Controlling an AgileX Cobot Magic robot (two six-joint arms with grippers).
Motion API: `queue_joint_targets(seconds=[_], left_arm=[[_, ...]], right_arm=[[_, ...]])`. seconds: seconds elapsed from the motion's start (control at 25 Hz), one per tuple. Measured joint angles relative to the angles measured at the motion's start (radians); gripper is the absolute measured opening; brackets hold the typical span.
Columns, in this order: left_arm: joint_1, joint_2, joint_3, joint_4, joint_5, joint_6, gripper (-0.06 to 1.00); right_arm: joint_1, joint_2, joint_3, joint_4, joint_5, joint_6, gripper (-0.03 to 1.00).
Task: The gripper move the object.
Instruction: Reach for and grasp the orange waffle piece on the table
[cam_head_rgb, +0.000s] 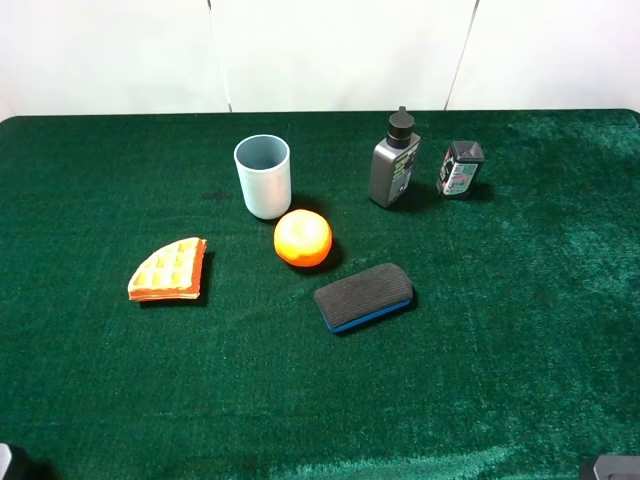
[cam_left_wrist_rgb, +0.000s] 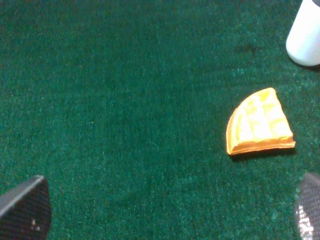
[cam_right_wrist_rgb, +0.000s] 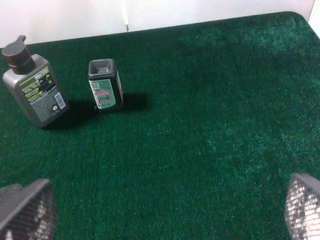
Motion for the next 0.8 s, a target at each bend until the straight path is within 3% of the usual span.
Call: queue_joint_targets(seconds=[0.8], left_arm=[[0.0, 0.0, 0.0, 0.0, 0.0, 0.0, 0.99]], right_arm=[[0.0, 0.0, 0.0, 0.0, 0.0, 0.0, 0.7]])
